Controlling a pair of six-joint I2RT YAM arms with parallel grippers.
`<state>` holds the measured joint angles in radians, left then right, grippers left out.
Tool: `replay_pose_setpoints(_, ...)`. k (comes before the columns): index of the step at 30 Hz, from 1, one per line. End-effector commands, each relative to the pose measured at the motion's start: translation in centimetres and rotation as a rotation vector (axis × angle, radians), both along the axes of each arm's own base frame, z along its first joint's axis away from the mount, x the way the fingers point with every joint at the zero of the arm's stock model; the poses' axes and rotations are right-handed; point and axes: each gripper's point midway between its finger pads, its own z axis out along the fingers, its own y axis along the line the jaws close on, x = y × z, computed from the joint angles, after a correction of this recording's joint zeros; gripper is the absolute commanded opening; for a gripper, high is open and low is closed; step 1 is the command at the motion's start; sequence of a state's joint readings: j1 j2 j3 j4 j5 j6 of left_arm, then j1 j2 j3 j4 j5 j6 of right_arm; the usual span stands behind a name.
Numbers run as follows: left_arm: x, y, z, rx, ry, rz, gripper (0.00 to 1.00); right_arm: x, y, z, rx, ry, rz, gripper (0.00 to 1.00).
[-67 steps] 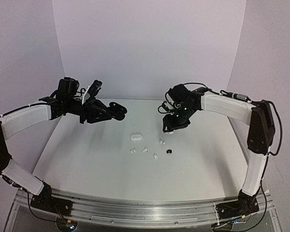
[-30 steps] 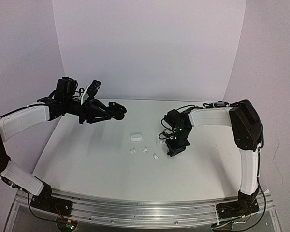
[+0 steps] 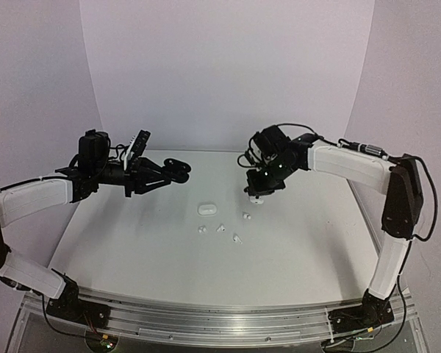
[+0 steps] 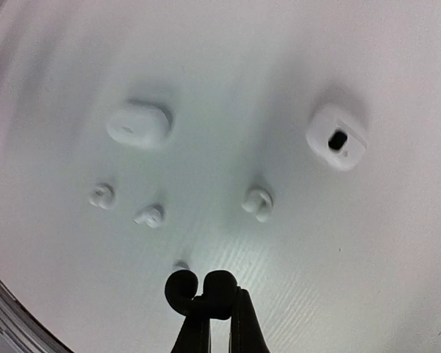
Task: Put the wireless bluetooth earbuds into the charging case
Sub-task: Insert the left earbud into the left side groove of the charging case.
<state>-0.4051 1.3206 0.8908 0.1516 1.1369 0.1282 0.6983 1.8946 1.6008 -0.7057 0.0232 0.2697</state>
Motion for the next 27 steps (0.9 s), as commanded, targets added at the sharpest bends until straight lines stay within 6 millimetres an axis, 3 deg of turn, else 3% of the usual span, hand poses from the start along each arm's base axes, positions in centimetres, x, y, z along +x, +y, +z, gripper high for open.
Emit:
replay_pose_setpoints(1,1.0,0.1,4.0,-0.102,-0.176,0.121,0.0,-0.5,4.5,13.0,0.188,-0.262,0.001,0.0)
replay_pose_setpoints(5,1.0,-0.3,4.2,-0.132,-0.2,0.153,0.0,-2.7,7.3,17.7,0.264,-0.342,0.016,0.0)
replay_pose_setpoints(13,1.8,-1.7,4.3,-0.19,-0.189,0.228,0.0,-7.0,10.5,23.8,0.352,-0.461,0.03,0.0)
replay_pose_setpoints(19,1.9,-3.6,4.5,-0.189,-0.214,0.258,0.0,-8.5,12.9,24.6,0.358,-0.496,0.049,0.0)
replay_pose_setpoints(23,1.8,-4.2,4.1,-0.172,-0.209,0.246,0.0,-9.0,14.3,23.9,0.34,-0.496,0.093,0.0)
replay_pose_setpoints(27,1.6,-4.3,4.0,-0.158,-0.207,0.229,0.0,-9.0,14.4,22.6,0.282,-0.502,0.108,0.0)
